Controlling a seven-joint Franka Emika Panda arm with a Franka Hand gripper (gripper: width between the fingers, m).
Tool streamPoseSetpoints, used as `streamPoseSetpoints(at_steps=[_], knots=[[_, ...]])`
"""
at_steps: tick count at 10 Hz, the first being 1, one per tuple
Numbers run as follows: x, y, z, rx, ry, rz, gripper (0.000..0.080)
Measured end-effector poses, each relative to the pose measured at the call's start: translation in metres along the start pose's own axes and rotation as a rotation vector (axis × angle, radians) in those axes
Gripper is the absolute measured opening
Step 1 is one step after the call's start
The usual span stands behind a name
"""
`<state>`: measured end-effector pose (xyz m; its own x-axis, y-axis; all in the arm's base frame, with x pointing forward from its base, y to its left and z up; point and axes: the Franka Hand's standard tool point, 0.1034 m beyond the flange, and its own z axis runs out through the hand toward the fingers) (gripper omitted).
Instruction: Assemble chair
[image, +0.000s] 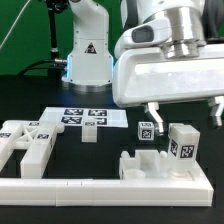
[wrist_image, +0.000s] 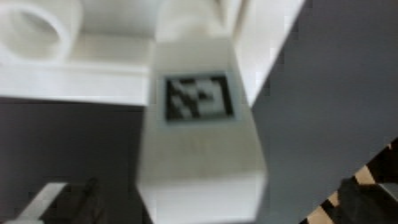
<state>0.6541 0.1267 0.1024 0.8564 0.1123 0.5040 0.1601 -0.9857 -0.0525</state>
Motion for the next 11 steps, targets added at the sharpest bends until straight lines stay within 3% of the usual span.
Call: streamPoseSetpoints(at_steps=[3,5,8,10,11], knots=[[-0.001,0.003,0.008,0.021,-0.232,0.014,0.0649],[-0.012,0.011,0.011,0.029,-0.385,0.023,0.0649],[-0.017,0.013,0.013,0.037,-0.526,0.057,0.0649],[-0.014,0.014,0.014,0.035,-0.511,0.062,0.0382],[-0.014,0.013,0.014,0.03,-0.511,0.084,0.0382]])
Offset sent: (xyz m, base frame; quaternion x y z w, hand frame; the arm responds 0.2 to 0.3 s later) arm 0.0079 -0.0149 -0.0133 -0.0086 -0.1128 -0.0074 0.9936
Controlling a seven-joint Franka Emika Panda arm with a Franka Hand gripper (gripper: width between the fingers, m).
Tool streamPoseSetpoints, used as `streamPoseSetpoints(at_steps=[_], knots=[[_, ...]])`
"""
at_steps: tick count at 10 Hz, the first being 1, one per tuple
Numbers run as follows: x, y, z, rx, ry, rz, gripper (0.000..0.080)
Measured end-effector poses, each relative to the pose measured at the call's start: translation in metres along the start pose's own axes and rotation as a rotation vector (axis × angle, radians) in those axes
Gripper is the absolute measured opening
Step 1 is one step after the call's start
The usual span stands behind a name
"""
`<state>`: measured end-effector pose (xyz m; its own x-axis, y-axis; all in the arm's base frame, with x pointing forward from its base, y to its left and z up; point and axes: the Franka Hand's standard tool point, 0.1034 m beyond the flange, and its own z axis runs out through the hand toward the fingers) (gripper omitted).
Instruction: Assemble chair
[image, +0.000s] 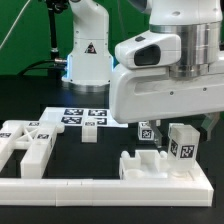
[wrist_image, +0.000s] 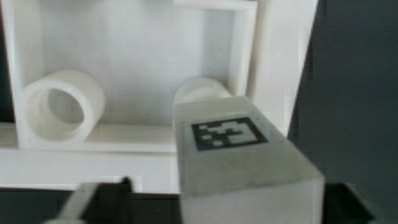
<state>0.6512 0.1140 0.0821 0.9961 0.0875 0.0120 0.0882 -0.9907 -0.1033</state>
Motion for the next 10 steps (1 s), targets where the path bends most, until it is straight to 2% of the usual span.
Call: streamPoseSetpoints(at_steps=[1,4,7,9,10], knots=[[-0.0001,-0.0008,0.0001,0.001,0.0,0.101,0.0285],[-0.0002,-0.0019,0.0003,0.001,-0.001,0.314,0.0285],[-0.0006,-0.0017,0.0011,-0.014,0.007,0.842,0.0285],[0.0017,-0.0007,0.0021,0.015,0.015,1.203,0.0286],[0.0009,-0.0007,0.0021,0.018,0.025,1.248,0.0286]])
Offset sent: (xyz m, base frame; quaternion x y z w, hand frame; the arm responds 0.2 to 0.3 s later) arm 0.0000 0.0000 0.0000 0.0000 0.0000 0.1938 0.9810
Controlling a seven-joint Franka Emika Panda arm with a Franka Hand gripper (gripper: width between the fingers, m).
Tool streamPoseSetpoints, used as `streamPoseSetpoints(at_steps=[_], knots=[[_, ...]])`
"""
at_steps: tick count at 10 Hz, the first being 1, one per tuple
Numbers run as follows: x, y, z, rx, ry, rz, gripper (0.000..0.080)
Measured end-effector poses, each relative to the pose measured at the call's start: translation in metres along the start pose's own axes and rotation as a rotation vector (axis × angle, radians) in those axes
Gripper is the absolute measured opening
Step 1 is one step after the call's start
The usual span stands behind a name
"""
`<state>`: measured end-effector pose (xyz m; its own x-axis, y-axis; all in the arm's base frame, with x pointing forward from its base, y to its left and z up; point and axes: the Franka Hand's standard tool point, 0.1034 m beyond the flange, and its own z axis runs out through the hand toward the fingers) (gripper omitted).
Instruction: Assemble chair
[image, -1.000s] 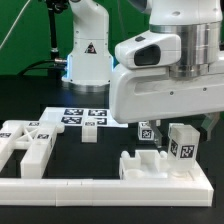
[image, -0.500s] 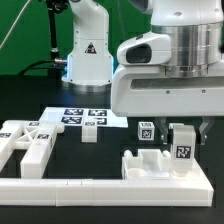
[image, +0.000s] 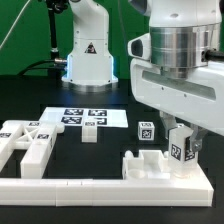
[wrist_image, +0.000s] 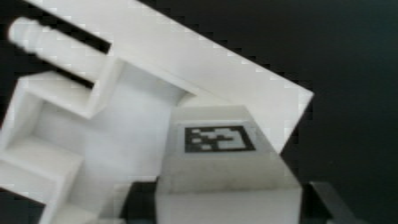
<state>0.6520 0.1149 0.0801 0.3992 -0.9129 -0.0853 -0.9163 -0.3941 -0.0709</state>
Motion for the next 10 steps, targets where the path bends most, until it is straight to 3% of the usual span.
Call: streamPoseSetpoints(at_steps=[1,2,3,4,5,7,8,10], knots=[[0.0,0.0,0.0,0.0,0.0,-0.009,0.0286],[-0.001,0.0,0.001,-0.003,0.001,-0.065,0.0373],[-0.007,0.001,0.003,-0.013,0.006,-0.147,0.0525],[-0.009,0.0,0.003,-0.015,0.008,-0.348,0.0525],[-0.011,0.0,0.002,-0.017,0.011,-0.507,0.0615],[-0.007,0.001,0.002,-0.014,0.012,-0.792,0.0647],[0.001,0.0,0.001,0.006,0.023,-0.837,0.0647],[0.001,0.001,0.002,0.001,0.024,-1.007,0.0648]])
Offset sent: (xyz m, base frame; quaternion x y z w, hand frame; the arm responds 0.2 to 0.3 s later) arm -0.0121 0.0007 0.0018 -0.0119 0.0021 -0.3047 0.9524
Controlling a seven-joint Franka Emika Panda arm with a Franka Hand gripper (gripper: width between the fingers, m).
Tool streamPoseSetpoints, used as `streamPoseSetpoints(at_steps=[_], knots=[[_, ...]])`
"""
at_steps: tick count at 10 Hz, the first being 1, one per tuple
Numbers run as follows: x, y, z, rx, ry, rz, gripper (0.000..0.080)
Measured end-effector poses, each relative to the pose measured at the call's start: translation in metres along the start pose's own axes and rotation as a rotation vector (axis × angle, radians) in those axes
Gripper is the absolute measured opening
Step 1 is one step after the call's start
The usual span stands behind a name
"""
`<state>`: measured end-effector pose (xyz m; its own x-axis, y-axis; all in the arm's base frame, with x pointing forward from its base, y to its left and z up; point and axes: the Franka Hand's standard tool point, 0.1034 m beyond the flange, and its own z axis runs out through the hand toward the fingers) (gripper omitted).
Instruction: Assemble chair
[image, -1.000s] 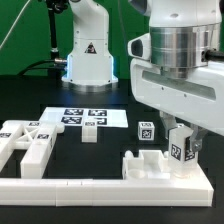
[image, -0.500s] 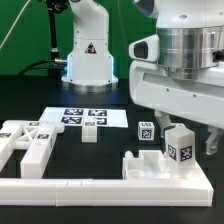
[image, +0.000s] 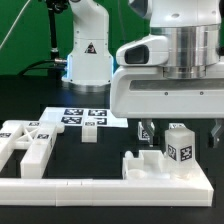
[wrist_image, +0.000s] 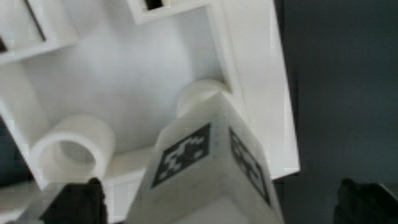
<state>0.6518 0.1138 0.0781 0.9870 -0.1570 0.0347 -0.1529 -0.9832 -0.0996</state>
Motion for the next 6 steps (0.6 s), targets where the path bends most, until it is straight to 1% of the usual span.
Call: streamPoseSetpoints(at_steps=[1,2,5,6], knots=[[0.0039,0.0027,0.0006,-0.001,-0.001,-0.092,0.0648],[0.0053,0.0001,0.0014,-0.014,0.002,-0.216,0.0648],[0.0048,0.0006,0.0022,-0.013,0.001,-0.171,0.0635],[0.0044,-0.0006,0.0023,-0.008,0.0,-0.075,0.046]])
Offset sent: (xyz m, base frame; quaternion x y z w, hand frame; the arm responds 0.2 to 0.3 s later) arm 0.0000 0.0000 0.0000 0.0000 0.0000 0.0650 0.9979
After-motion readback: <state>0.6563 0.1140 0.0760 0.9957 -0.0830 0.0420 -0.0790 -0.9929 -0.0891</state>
